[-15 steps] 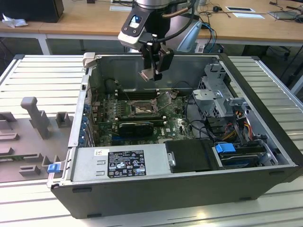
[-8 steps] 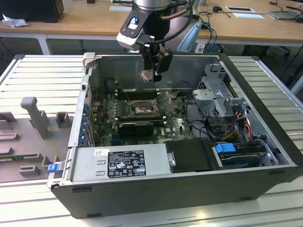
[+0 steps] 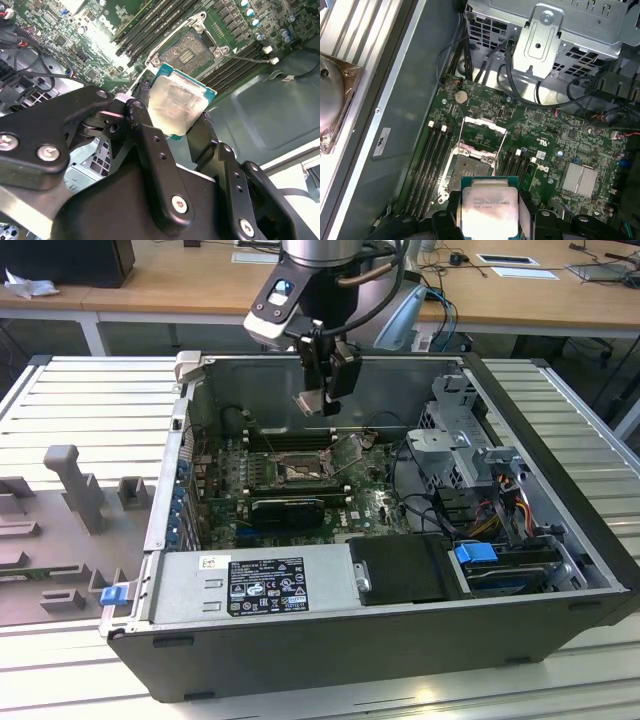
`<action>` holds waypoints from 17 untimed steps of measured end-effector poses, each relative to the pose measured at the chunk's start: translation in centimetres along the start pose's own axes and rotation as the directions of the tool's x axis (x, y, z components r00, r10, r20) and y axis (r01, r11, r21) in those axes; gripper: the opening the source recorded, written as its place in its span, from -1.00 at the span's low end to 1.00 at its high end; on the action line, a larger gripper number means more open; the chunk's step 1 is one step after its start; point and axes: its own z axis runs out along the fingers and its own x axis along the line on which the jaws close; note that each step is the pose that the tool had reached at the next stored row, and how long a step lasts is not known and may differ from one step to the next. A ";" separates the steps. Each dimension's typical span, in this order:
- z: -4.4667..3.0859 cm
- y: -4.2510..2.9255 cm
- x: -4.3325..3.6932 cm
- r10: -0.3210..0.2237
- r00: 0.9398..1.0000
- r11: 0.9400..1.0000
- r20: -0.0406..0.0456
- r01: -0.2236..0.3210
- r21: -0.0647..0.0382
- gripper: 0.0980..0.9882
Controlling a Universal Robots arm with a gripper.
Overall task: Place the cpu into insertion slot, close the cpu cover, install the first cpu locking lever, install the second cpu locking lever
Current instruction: 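Place the cpu into insertion slot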
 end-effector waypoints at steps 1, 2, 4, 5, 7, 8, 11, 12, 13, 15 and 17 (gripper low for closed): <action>0.20 -0.01 0.02 0.003 1.000 1.000 0.001 -0.003 0.000 0.00; 0.31 -0.03 0.03 0.007 1.000 1.000 0.003 -0.007 0.001 0.00; 0.54 -0.06 0.03 0.027 1.000 1.000 0.005 -0.027 0.001 0.00; 0.60 -0.07 0.03 0.036 0.999 0.999 0.006 -0.036 0.000 0.00; 0.76 -0.09 0.03 0.065 0.998 0.998 0.009 -0.065 0.000 0.00; 0.82 -0.10 0.03 0.077 0.997 0.997 0.010 -0.077 -0.001 0.00; 1.11 -0.12 0.02 0.121 0.992 0.993 0.014 -0.121 -0.002 0.00; 1.21 -0.13 0.02 0.132 0.991 0.991 0.015 -0.132 -0.002 0.00; 1.29 -0.14 0.02 0.136 0.991 0.991 0.016 -0.136 -0.002 0.00; 1.47 -0.16 0.02 0.139 0.990 0.990 0.016 -0.139 -0.002 0.00; 1.84 -0.19 0.01 0.142 0.990 0.990 0.017 -0.142 -0.002 0.00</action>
